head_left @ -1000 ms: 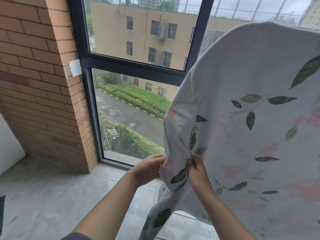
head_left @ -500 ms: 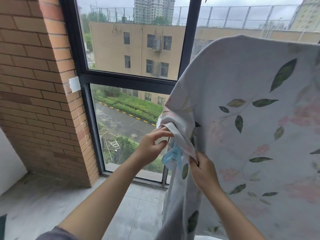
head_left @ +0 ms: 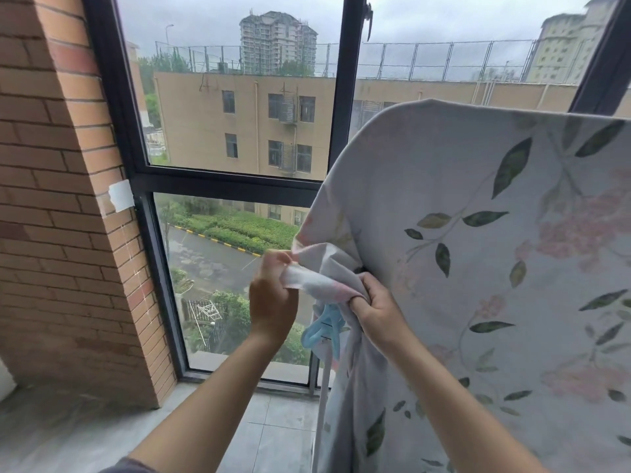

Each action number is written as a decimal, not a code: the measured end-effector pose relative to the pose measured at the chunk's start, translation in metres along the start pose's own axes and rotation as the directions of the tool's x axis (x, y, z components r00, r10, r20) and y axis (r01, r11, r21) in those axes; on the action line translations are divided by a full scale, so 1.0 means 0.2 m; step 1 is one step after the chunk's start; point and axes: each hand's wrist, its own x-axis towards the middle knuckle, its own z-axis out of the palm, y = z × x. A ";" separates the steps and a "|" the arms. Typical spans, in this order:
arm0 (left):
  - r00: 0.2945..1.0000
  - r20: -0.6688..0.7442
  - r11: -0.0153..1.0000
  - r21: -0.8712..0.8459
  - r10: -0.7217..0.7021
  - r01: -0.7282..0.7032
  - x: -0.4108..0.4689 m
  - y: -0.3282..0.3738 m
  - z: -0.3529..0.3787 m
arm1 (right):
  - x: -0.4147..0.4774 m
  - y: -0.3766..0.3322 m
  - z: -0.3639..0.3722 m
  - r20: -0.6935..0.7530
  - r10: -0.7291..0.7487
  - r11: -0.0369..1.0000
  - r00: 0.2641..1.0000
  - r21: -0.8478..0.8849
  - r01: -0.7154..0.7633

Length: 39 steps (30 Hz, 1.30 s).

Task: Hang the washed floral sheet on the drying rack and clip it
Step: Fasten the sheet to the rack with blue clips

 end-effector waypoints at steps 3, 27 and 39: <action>0.965 -0.129 0.942 -0.278 -0.229 0.187 0.08 0.05 -0.07 | 0.02 -0.03 0.02 0.035 -0.111 0.973 0.993 -0.199 0.115; 0.994 0.084 0.997 0.057 -0.063 0.059 0.69 0.05 -0.07 | 0.28 -0.20 -0.16 -0.018 -0.225 0.610 0.974 -0.783 0.126; 0.856 0.024 0.852 -0.085 -0.516 0.516 0.91 -0.25 -0.08 | 0.36 -0.16 -0.22 -0.119 -0.303 0.531 0.946 -0.845 0.064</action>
